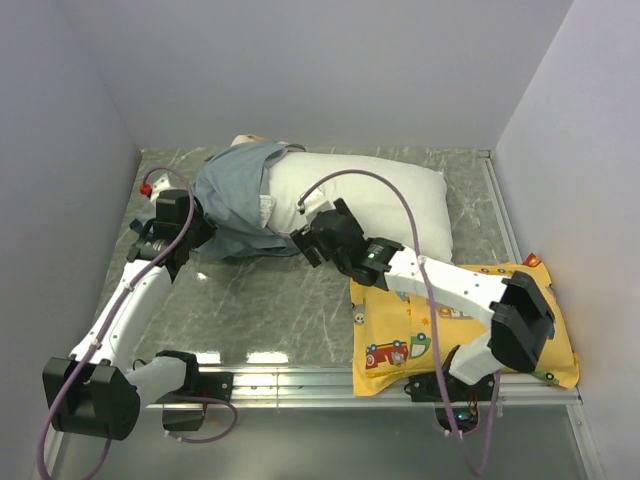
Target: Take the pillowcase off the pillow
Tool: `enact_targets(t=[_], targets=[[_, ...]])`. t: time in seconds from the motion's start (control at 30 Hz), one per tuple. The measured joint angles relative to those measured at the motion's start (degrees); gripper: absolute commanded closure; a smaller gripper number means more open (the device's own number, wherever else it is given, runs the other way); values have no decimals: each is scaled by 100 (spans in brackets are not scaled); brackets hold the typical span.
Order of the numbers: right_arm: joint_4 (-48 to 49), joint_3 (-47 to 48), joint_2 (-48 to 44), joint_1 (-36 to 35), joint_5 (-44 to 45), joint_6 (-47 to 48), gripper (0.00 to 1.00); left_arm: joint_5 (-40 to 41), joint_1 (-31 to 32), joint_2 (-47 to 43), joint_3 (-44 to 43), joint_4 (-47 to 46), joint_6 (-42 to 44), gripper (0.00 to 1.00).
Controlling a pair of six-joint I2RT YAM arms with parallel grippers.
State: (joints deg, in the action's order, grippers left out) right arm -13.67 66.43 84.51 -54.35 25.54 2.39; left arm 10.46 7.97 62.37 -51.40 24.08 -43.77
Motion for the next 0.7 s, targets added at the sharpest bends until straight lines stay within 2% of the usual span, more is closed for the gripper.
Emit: enact_targets(t=[0.17, 0.23, 0.3, 0.33, 0.37, 0.43, 0.7], targets=[[531, -293, 610, 4, 461, 461, 7, -9, 2, 0, -66, 76, 74, 100], [730, -275, 863, 7, 649, 586, 10, -13, 13, 0, -109, 105, 118, 99], [852, -251, 1078, 17, 892, 723, 33, -33, 17, 0, -181, 127, 166, 99], [868, -205, 1161, 24, 994, 787, 50, -48, 17, 0, -225, 140, 199, 100], [848, -81, 1290, 42, 1172, 839, 86, -63, 17, 0, -297, 190, 247, 100], [863, 173, 1443, 105, 1335, 892, 100, -129, 24, 0, -431, 256, 289, 99], [361, 1602, 1331, 492, 1436, 1147, 100, -210, 74, -44, -1434, 560, 643, 99]])
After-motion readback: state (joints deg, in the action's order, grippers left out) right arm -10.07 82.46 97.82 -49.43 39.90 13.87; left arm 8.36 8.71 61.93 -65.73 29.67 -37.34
